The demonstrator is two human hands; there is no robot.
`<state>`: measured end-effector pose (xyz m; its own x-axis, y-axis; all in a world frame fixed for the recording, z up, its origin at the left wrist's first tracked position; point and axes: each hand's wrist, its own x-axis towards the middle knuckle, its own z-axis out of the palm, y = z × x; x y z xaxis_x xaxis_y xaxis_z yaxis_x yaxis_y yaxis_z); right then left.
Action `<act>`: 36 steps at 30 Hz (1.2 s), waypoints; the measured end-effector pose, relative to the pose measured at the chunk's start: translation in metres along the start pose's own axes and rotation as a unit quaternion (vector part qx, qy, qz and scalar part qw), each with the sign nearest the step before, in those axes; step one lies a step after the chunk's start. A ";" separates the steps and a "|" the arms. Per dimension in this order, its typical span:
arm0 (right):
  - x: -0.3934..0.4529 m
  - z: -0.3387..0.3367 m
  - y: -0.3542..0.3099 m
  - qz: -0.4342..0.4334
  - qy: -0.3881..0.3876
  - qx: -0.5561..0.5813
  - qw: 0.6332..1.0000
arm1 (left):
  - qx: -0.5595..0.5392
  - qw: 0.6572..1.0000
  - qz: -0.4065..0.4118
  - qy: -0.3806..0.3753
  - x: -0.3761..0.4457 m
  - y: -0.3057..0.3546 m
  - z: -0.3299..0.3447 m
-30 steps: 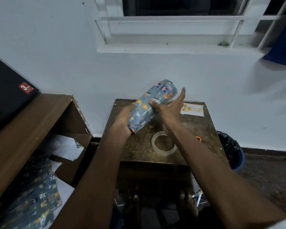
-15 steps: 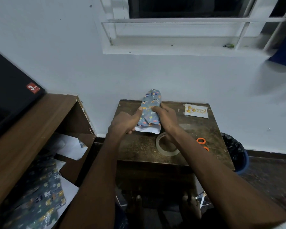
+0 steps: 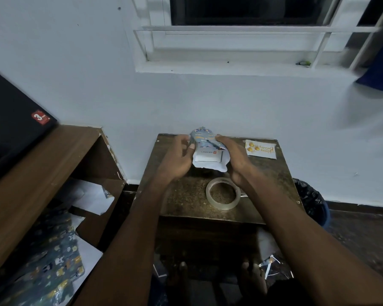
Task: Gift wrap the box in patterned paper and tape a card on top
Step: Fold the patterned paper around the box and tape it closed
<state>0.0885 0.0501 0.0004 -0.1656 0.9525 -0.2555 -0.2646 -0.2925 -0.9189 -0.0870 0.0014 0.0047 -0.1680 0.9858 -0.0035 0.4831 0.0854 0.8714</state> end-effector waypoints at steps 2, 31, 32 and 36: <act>0.001 -0.004 0.001 0.007 0.002 0.012 1.000 | -0.024 0.998 0.045 -0.030 0.001 -0.003 0.007; -0.024 -0.015 -0.001 -0.122 -0.142 -0.069 0.980 | -0.006 0.985 0.149 0.089 0.000 -0.003 0.035; -0.025 -0.013 -0.001 -0.128 -0.131 -0.064 0.981 | -0.016 0.984 0.153 0.088 -0.001 -0.002 0.034; -0.028 -0.010 -0.003 -0.133 -0.112 -0.063 0.983 | -0.032 0.984 0.150 0.093 -0.002 0.001 0.033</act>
<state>0.1033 0.0251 0.0077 -0.3147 0.9474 0.0581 -0.2089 -0.0094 -0.9779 -0.0582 0.0041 -0.0107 -0.1826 0.9213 0.3434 0.4815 -0.2207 0.8482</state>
